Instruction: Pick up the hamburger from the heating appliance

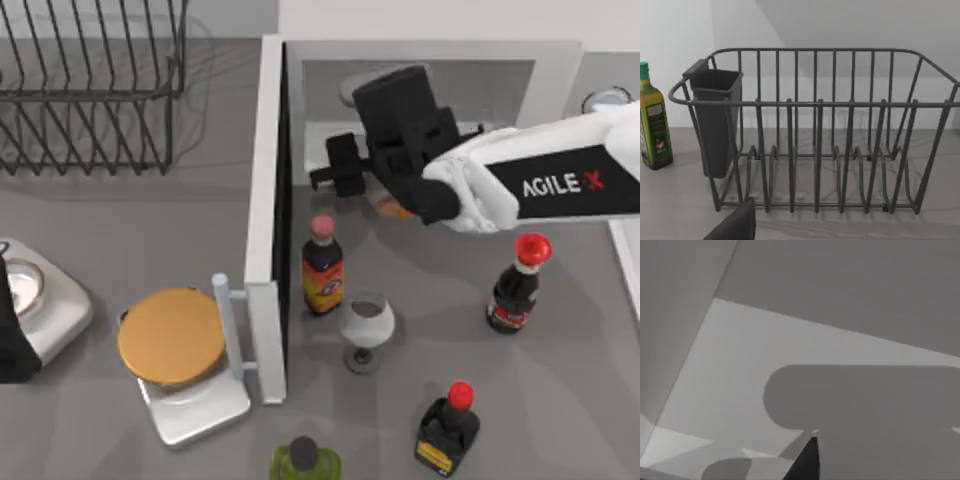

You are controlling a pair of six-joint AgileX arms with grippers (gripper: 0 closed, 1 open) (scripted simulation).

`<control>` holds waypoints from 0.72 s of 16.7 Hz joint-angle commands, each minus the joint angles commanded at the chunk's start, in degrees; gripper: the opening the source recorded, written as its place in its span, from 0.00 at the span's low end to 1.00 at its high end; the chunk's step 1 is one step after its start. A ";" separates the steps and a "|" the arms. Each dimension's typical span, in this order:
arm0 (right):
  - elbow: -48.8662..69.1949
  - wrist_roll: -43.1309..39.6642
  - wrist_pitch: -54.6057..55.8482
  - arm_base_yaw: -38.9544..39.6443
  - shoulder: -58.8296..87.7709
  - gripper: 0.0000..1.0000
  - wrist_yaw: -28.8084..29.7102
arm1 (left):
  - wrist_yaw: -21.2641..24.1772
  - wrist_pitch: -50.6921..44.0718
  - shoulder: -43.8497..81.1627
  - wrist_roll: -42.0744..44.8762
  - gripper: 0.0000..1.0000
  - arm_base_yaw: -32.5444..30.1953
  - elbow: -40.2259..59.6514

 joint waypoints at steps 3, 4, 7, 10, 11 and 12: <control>-9.19 4.30 2.52 2.99 -10.12 0.00 9.27 | 0.00 0.00 0.00 0.00 1.00 0.00 0.00; -11.62 5.54 3.24 3.85 -12.57 0.00 11.71 | 0.00 0.00 0.00 0.00 1.00 0.00 0.00; -15.25 7.71 4.52 5.39 -16.23 0.00 15.37 | 0.00 0.00 0.00 0.00 1.00 0.00 0.00; -15.33 7.76 4.55 5.42 -16.31 0.00 15.45 | 0.00 0.00 0.00 0.00 1.00 0.00 0.00; -15.49 7.70 4.40 5.12 -15.77 0.00 15.31 | 0.00 0.00 0.00 0.00 1.00 0.00 0.00; -15.53 7.71 4.50 5.11 -15.70 0.00 15.32 | 0.00 0.00 0.00 0.00 1.00 0.00 0.00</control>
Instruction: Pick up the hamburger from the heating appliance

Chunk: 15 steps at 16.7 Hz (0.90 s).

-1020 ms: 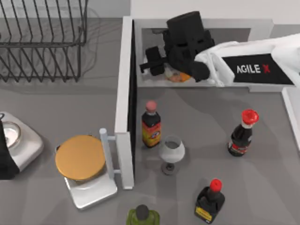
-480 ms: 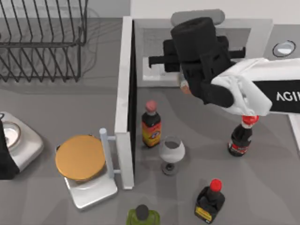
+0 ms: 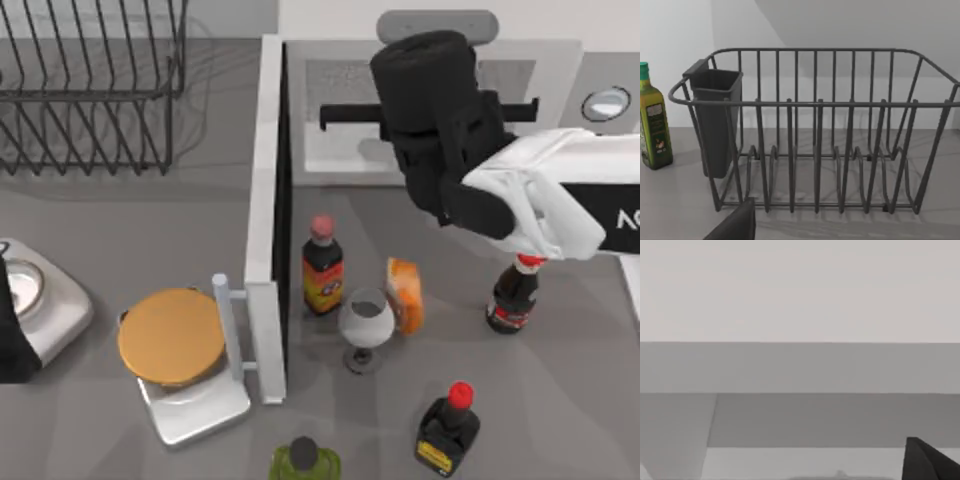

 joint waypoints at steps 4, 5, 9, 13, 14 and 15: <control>-1.51 0.34 4.52 -0.48 3.37 0.00 0.46 | 0.00 0.00 0.00 0.00 1.00 0.00 0.00; -2.15 0.43 6.46 -0.65 4.81 0.00 0.60 | 0.00 0.00 0.00 0.00 1.00 0.00 0.00; -5.22 0.55 15.84 -1.17 11.64 0.00 0.86 | 0.00 0.00 0.00 0.00 1.00 0.00 0.00; -7.84 0.26 25.05 -0.74 17.63 0.00 0.66 | 0.00 0.00 0.00 0.00 1.00 0.00 0.00; -8.17 0.18 26.78 -0.38 18.61 0.00 0.59 | 0.00 0.00 0.00 0.00 1.00 0.00 0.00; -8.36 0.11 28.11 -0.01 19.30 0.00 0.53 | 0.00 0.00 0.00 0.00 1.00 0.00 0.00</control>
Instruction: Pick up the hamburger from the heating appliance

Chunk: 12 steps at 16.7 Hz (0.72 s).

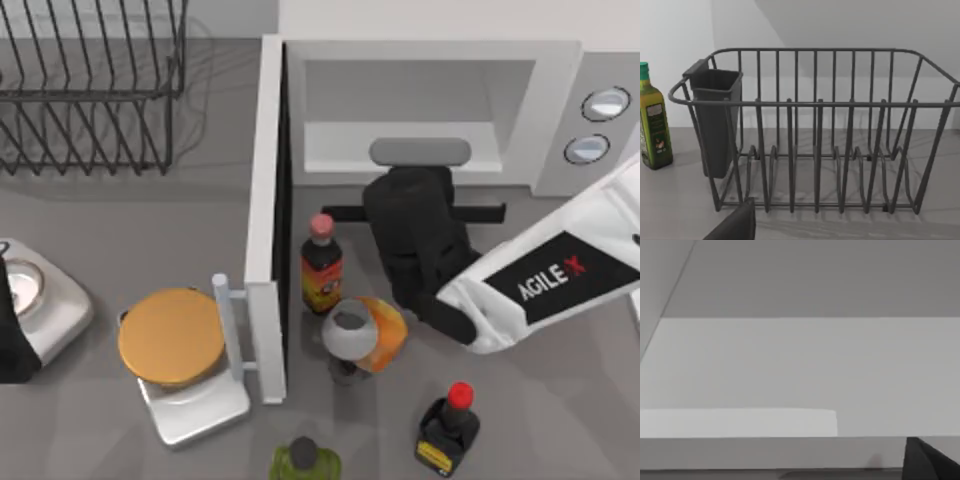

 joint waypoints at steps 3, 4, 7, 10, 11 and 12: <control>-0.11 -0.06 1.03 0.35 0.51 0.00 -0.05 | 0.00 0.00 0.00 0.00 1.00 0.00 0.00; -0.11 -0.06 1.03 0.35 0.51 0.00 -0.05 | 0.00 0.00 0.00 0.00 1.00 0.00 0.00; -0.11 -0.06 1.03 0.35 0.51 0.15 -0.05 | 0.00 0.00 0.00 0.00 1.00 0.00 0.00; -0.11 -0.06 1.03 0.35 0.51 0.38 -0.05 | 0.00 0.00 0.00 0.00 1.00 0.00 0.00; -0.11 -0.06 1.03 0.35 0.51 0.45 -0.05 | 0.00 0.00 0.00 0.00 1.00 0.00 0.00; -0.11 -0.06 1.03 0.35 0.51 0.53 -0.05 | 0.00 0.00 0.00 0.00 1.00 0.00 0.00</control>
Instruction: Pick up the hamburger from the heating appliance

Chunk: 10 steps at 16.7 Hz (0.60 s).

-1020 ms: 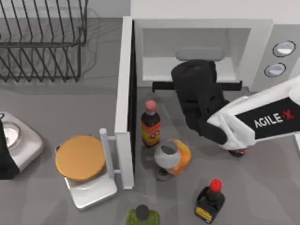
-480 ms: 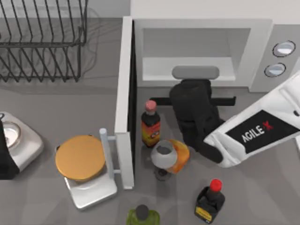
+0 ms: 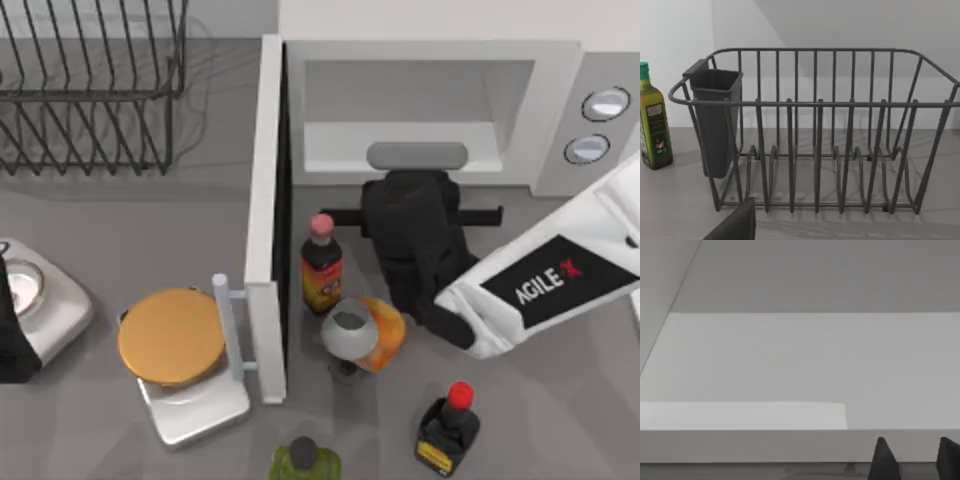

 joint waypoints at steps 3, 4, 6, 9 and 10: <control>0.00 0.00 0.00 0.00 0.00 0.75 0.00 | 0.00 0.00 0.00 0.00 1.00 0.00 0.00; 0.00 0.00 0.00 0.00 0.00 0.83 0.00 | 0.00 0.00 0.00 0.00 1.00 0.00 0.00; 0.00 0.00 0.00 0.00 0.00 0.98 0.00 | 0.00 0.00 0.00 0.00 1.00 0.00 0.00; 0.00 0.00 0.00 0.00 0.00 1.00 0.00 | 0.00 0.00 0.00 0.00 1.00 0.00 0.00; 0.00 0.00 0.00 0.00 0.00 1.00 0.00 | 0.00 0.00 0.00 0.00 1.00 0.00 0.00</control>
